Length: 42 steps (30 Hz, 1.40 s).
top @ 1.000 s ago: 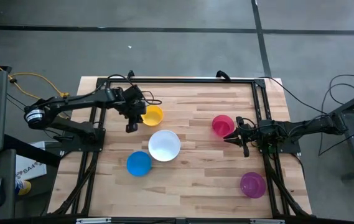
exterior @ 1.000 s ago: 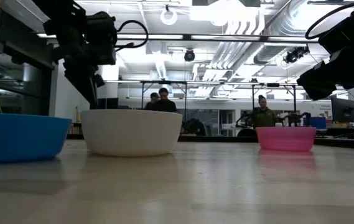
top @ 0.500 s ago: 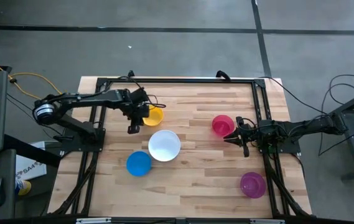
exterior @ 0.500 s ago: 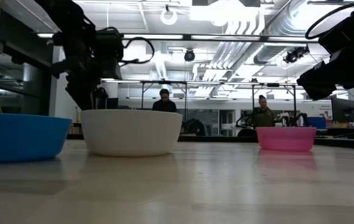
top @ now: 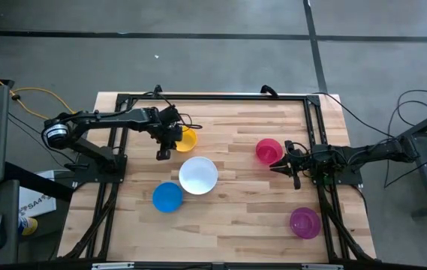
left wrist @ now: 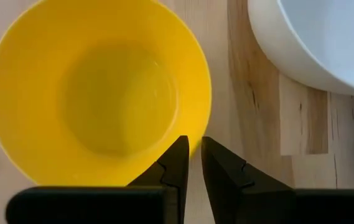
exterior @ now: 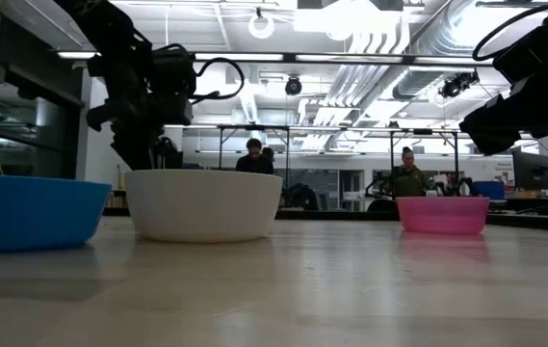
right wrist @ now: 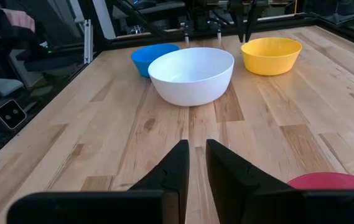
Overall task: Nest bowls inside each other
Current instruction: Stack the yellow bowl on top of the white bowl on the table
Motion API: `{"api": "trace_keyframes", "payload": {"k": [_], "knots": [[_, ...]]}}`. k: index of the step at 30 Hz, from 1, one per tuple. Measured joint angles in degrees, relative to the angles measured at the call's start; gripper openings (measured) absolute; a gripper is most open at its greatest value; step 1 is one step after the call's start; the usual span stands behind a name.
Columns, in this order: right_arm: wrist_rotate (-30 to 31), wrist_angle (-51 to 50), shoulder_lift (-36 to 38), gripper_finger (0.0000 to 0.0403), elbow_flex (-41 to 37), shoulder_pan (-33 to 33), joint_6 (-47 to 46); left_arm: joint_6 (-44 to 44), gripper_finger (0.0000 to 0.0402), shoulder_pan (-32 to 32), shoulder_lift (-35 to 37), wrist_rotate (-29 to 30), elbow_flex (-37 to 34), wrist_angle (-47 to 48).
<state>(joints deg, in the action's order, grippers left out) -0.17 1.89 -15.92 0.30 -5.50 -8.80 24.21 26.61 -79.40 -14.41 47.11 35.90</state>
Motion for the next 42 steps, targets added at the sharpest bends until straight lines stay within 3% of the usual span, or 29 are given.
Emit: {"api": "trace_keyframes", "payload": {"k": [42], "knots": [[0.0, 0.0, 0.0, 0.0048, 0.0, 0.0, 0.0, 7.5, 0.0045, -2.0, 0.0, 5.4, 0.0, 3.3]]}}
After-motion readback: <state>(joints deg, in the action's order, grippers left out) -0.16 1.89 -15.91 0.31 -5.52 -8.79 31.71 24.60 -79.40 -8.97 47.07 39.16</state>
